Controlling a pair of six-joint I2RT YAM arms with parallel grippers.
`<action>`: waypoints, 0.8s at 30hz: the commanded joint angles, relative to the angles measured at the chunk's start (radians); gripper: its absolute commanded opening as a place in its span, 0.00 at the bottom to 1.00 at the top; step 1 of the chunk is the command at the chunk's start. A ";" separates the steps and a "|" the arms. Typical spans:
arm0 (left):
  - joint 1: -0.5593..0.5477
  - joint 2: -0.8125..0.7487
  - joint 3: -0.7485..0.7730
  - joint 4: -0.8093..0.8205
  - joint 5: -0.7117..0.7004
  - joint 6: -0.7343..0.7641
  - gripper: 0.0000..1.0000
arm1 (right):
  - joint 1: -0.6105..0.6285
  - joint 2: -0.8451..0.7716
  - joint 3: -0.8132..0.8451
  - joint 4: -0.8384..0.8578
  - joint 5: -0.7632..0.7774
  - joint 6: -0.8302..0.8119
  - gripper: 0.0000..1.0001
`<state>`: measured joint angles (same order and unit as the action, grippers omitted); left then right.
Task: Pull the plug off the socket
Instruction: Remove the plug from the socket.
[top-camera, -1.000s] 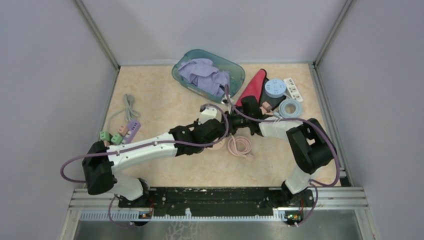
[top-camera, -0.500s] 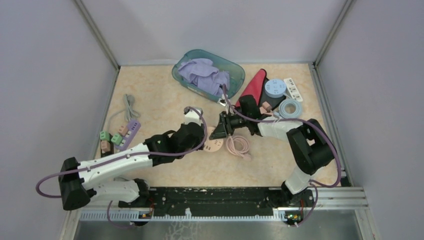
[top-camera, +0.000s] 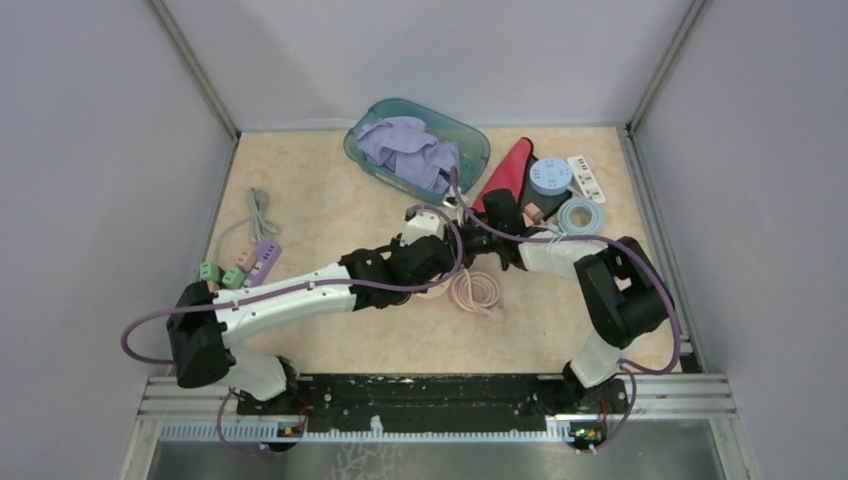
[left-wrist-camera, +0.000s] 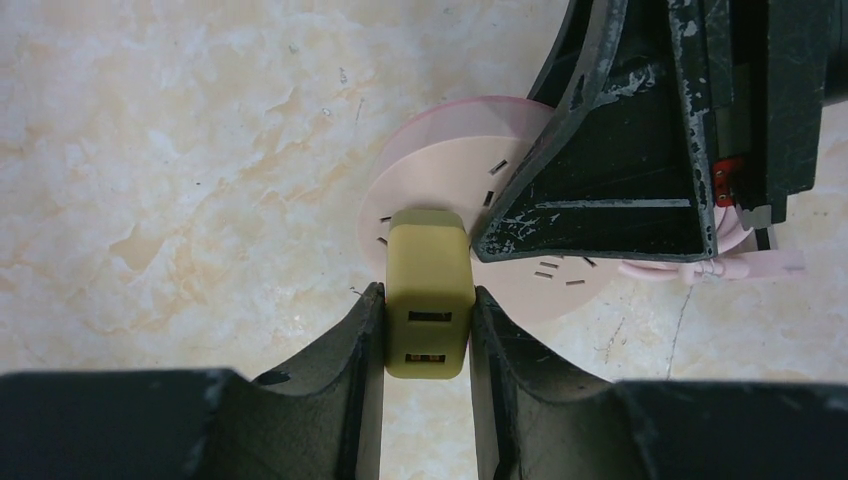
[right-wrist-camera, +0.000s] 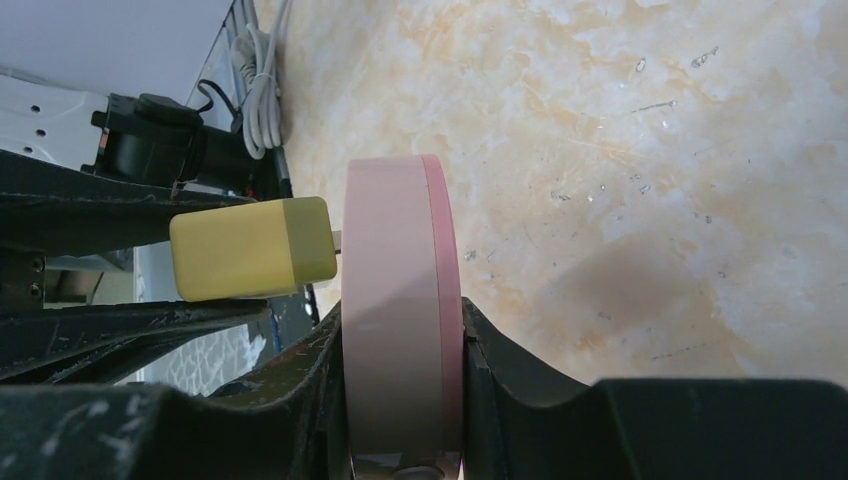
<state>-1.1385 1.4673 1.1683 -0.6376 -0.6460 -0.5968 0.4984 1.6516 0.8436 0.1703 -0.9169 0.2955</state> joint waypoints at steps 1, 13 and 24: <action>-0.013 -0.082 0.066 0.209 0.017 0.014 0.00 | -0.006 0.023 -0.011 -0.004 0.127 -0.052 0.00; 0.016 -0.395 -0.208 0.481 0.156 -0.010 0.00 | -0.009 0.020 -0.013 0.005 0.127 -0.038 0.00; 0.016 -0.483 -0.302 0.440 0.246 0.130 0.00 | -0.011 0.046 -0.029 0.080 0.068 0.029 0.01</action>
<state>-1.1194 1.0550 0.9360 -0.2073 -0.4458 -0.5243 0.4942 1.6806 0.8234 0.1459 -0.8051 0.2737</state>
